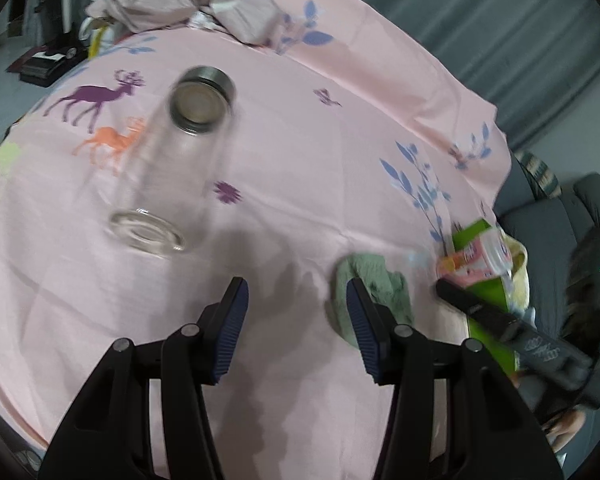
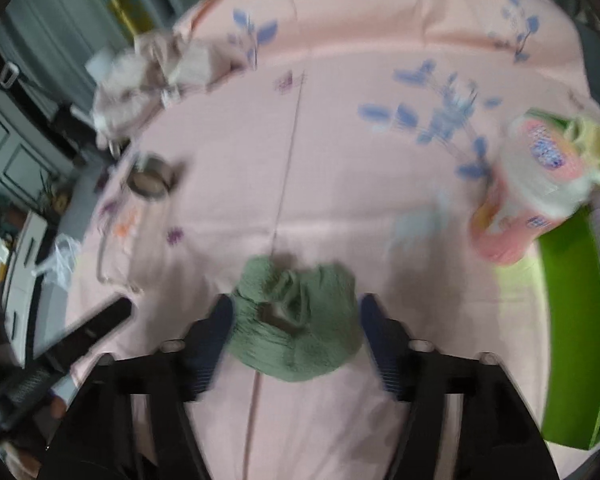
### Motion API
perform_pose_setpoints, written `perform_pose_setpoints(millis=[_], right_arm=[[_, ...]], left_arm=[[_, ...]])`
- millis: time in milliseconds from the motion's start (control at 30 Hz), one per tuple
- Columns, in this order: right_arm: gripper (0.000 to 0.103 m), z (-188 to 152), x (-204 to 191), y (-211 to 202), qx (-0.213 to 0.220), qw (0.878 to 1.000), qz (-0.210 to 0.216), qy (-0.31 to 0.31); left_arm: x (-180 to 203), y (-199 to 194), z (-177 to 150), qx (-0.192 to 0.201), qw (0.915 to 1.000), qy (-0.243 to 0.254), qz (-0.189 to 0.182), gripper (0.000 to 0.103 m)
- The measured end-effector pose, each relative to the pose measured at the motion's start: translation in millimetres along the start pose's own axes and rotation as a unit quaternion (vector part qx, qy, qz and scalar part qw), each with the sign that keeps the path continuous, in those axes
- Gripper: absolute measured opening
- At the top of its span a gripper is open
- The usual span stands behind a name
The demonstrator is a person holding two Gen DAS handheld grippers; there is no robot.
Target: Organize soft objects
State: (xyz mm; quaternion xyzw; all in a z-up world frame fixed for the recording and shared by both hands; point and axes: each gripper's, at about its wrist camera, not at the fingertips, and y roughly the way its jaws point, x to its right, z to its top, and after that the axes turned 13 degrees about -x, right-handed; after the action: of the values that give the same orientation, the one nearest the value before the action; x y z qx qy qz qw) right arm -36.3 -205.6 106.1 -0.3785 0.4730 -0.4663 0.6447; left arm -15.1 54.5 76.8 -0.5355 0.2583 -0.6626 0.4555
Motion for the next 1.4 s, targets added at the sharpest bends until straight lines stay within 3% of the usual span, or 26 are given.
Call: perform_pose_setpoints(millis=[67,167,233,433,533,667,733,867,967,1033,1133,1200,1400], right_arm=[[0.073,-1.8,4.5,-12.2,0.018,1.000,0.007,0.005],[0.074,-2.4,13.6,-19.7,0.022,0.999,0.040,0.018],[0.075,0.0,16.5,-13.4,0.007,0.998,0.063,0.023],[0.075,0.1,15.9,15.3,-0.048,0.994,0.095,0.035],[0.075,-0.5,13.1,30.1,-0.071,0.992,0.102,0.036],[0.075,0.3,14.7,44.3,-0.079,0.993,0.068,0.046],[0.075,0.8,19.3,45.9,-0.071,0.994,0.049,0.059],[0.074,3.9,27.9,51.2,-0.061,0.995,0.050,0.068],[0.062,5.5,27.3,68.0,-0.095,0.990,0.080,0.067],[0.060,5.8,24.2,69.8,-0.090,0.990,0.091,0.057],[0.049,6.3,23.5,77.9,-0.111,0.981,0.148,0.058],[0.045,4.5,19.0,79.2,-0.110,0.982,0.143,0.049],[0.044,1.2,14.4,74.8,-0.110,0.978,0.174,0.042]], left_arm=[[5.2,4.1,-1.3,-0.005,1.0000,0.008,-0.002,0.052],[13.3,12.3,-3.4,-0.013,0.9996,0.023,-0.012,0.062],[20.2,20.0,-5.2,-0.022,0.9989,0.036,-0.022,0.068],[33.1,50.3,-10.7,-0.060,0.9966,0.046,-0.031,0.066],[38.4,61.8,-12.6,-0.065,0.9960,0.053,-0.027,0.056],[39.5,77.3,-13.2,-0.087,0.9945,0.052,-0.029,0.040],[39.5,83.1,-12.9,-0.088,0.9945,0.050,-0.027,0.038],[39.4,85.8,-11.6,-0.089,0.9942,0.044,-0.040,0.032],[41.3,85.8,-11.8,-0.087,0.9941,0.052,-0.037,0.030],[42.0,86.9,-12.3,-0.088,0.9937,0.055,-0.042,0.027],[43.6,89.6,-13.0,-0.087,0.9931,0.060,-0.050,0.026],[43.1,89.3,-13.1,-0.086,0.9931,0.060,-0.052,0.024],[50.4,74.4,-18.3,-0.057,0.9938,0.081,-0.052,0.016]])
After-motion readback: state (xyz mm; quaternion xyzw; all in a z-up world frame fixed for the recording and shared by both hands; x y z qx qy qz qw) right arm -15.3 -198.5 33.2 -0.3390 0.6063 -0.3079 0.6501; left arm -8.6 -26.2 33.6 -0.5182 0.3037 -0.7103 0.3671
